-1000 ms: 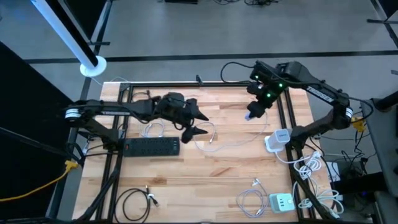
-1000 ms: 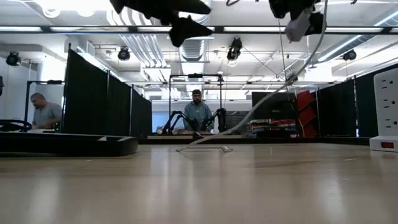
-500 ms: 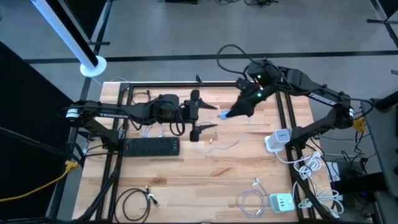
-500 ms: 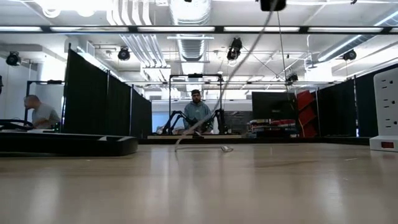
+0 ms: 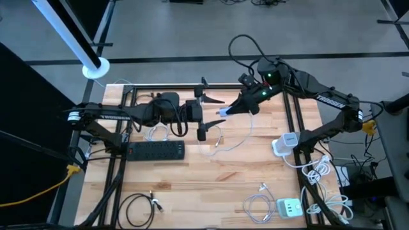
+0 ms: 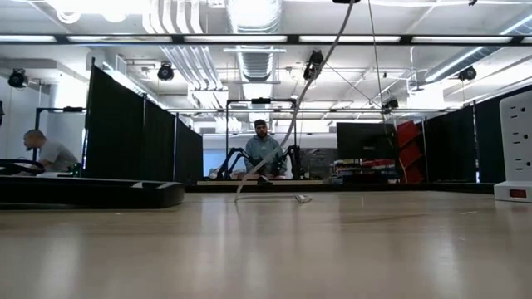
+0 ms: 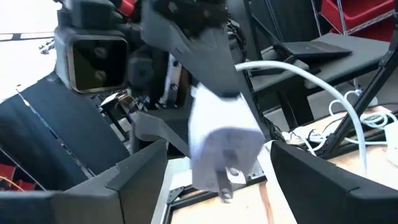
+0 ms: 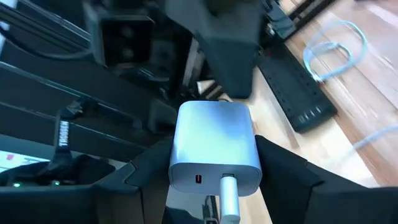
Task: Insert USB
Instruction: Insert the white charger adapter into the top white outlet extension
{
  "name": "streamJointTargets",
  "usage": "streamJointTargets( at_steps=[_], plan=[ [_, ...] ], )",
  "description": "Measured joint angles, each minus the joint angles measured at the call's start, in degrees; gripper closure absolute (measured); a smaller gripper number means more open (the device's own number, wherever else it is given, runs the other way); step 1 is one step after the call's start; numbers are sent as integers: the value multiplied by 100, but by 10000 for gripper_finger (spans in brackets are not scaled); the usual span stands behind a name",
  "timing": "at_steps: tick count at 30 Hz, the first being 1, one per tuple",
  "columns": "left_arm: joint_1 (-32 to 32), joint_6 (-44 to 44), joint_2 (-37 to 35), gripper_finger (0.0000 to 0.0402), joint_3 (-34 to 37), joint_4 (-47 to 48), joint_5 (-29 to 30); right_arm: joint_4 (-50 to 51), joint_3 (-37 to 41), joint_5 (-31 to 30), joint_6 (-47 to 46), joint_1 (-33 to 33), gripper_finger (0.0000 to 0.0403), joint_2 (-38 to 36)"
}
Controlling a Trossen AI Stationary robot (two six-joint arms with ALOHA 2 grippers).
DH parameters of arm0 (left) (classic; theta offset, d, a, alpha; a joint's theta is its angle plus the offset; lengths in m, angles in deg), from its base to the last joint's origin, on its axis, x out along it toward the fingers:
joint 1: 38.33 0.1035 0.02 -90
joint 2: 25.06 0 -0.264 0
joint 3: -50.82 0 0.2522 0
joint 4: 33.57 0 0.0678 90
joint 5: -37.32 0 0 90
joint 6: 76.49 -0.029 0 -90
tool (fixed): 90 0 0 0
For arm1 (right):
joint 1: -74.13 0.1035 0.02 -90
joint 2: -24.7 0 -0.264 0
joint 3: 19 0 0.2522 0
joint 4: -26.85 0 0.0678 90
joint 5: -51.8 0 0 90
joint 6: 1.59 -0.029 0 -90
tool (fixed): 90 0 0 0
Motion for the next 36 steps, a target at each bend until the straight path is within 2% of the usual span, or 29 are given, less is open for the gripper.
streamJointTargets(
  at_steps=[15,17,19,23,24,36],
  plan=[
    [-23,-367,151,129,2,-364,-26,-222,-2,3,-209,29,212,105],
    [-50,-487,151,143,2,-416,115,-238,-2,4,-209,36,212,105],
    [-69,-591,151,174,2,-429,157,-240,-2,2,-224,36,212,105],
    [-85,-624,151,277,2,-455,166,-249,-2,19,-257,40,212,111],
    [-85,-643,149,292,2,-451,165,-256,-2,18,-280,41,212,119],
    [-118,-618,-52,283,11,-133,262,-324,-11,-135,-312,43,212,215]
  ],
)
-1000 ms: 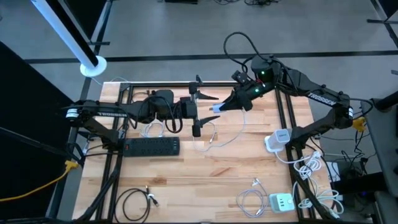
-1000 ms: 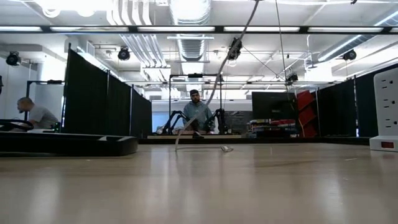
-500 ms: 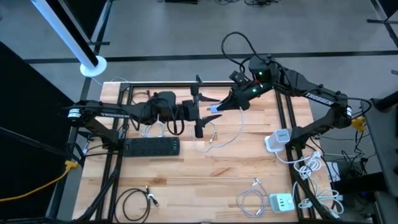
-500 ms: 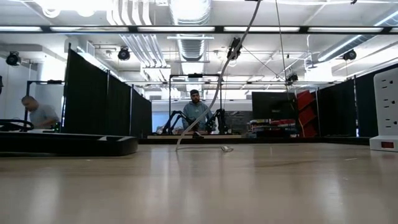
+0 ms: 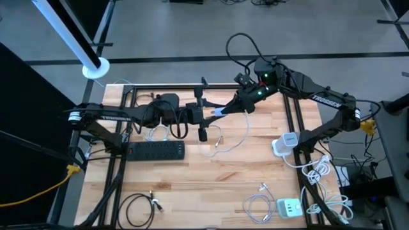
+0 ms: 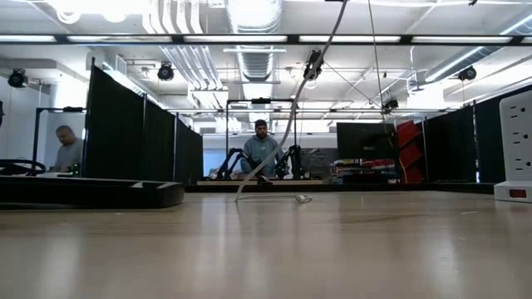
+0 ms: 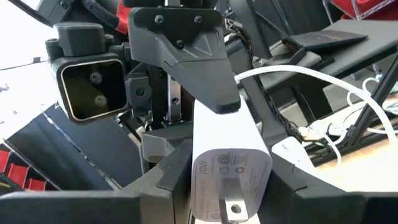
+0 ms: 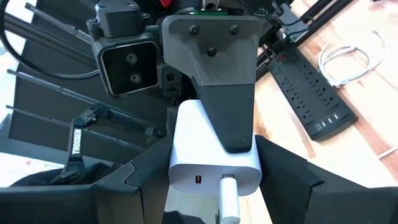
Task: Insert USB
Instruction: Insert the white charger adapter into the top white outlet extension
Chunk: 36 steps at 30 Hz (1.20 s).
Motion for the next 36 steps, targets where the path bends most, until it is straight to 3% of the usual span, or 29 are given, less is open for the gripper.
streamJointTargets(
  at_steps=[7,13,17,19,22,25,29,31,36],
  plan=[
    [-51,285,-307,284,-1,759,22,-132,8,-228,212,6,207,31],
    [-277,566,-573,284,-4,1566,-94,-96,-4,-277,475,-74,108,-66],
    [-361,584,-635,284,-4,1740,146,24,13,-251,665,-135,81,-40],
    [-376,696,-707,284,-4,1884,225,287,9,-234,973,-241,80,-83],
    [-414,981,-851,284,-4,2306,272,1510,0,-350,1743,-450,89,-181],
    [-449,1278,-1069,284,-2,2702,331,3271,2,-1197,2770,-594,104,-195],
    [-485,1564,-1361,284,-4,3159,437,5662,2,-2856,4147,-602,125,-67],
    [-483,1656,-1448,284,-4,3258,444,5608,94,-3415,4313,-586,135,15],
    [-483,1893,-1608,284,-2,3284,458,5647,232,-3924,5092,-584,169,133]
  ],
)
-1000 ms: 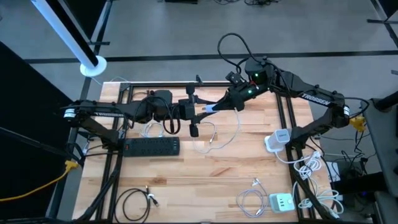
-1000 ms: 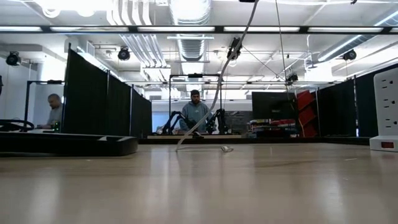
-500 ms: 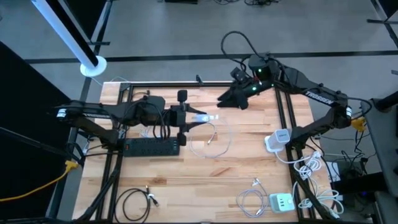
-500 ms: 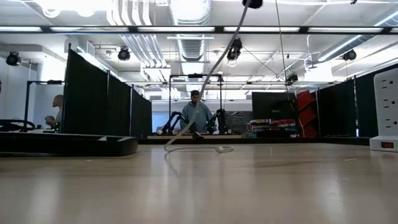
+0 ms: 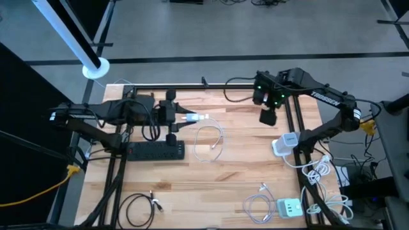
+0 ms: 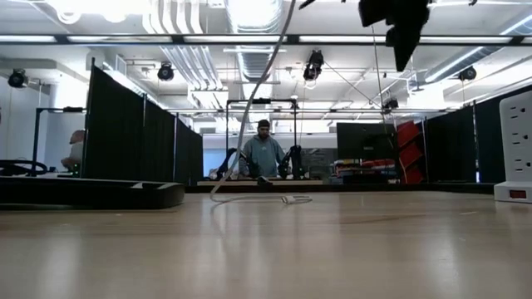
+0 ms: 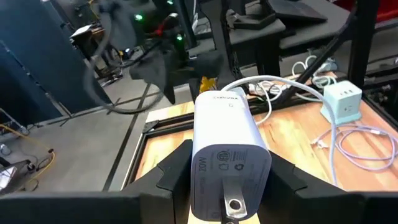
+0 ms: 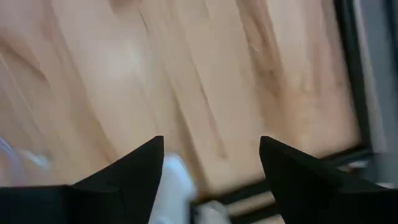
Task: Insert USB
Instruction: Insert the white charger adapter into the top white outlet extension
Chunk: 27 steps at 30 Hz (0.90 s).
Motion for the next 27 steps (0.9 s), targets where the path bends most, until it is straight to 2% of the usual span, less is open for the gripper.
streamJointTargets(
  at_steps=[8,15,19,27],
  plan=[
    [-203,333,-3,284,39,178,-18,0,1039,-799,1606,-38,257,400],
    [-325,775,14,284,111,301,-21,-13,1839,-1378,2341,-87,385,1175],
    [-395,1006,14,284,123,349,-21,-25,2181,-1329,2470,-137,391,1567],
    [-661,1071,14,284,125,441,-27,-11,3332,-491,2121,-301,401,1744]
  ],
)
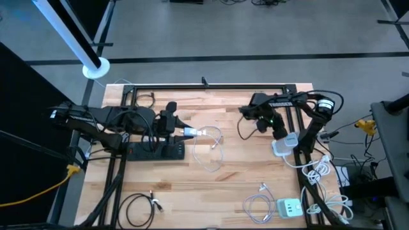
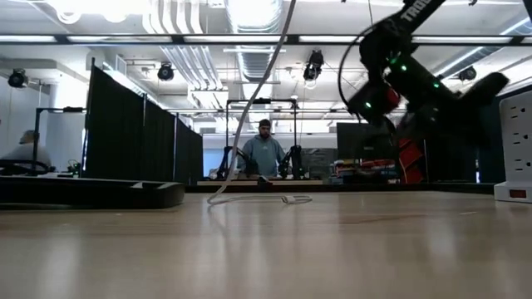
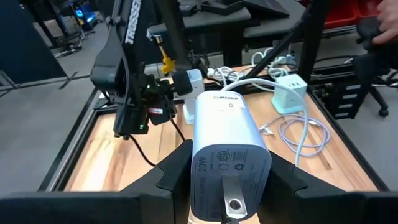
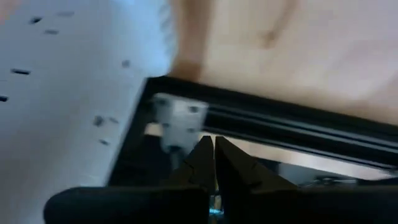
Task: Insert USB
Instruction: Insert the white charger adapter into the top white outlet extension
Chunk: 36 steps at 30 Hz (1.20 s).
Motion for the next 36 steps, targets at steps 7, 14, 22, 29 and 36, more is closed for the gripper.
streamJointTargets(
  at_steps=[7,14,22,29,36],
  plan=[
    [-38,-56,0,284,0,28,4,7,497,1187,-908,85,403,4],
    [-38,-49,0,284,-2,27,4,-8,518,2266,-1379,287,403,4],
    [-78,-17,0,284,-2,24,2,-8,293,4379,-1397,781,403,0],
    [-73,-33,2,284,-2,22,4,-9,-222,2746,-1827,888,403,-84],
    [-73,-66,2,284,-2,39,2,-7,-1263,1343,-2818,1192,403,-1184]
  ],
)
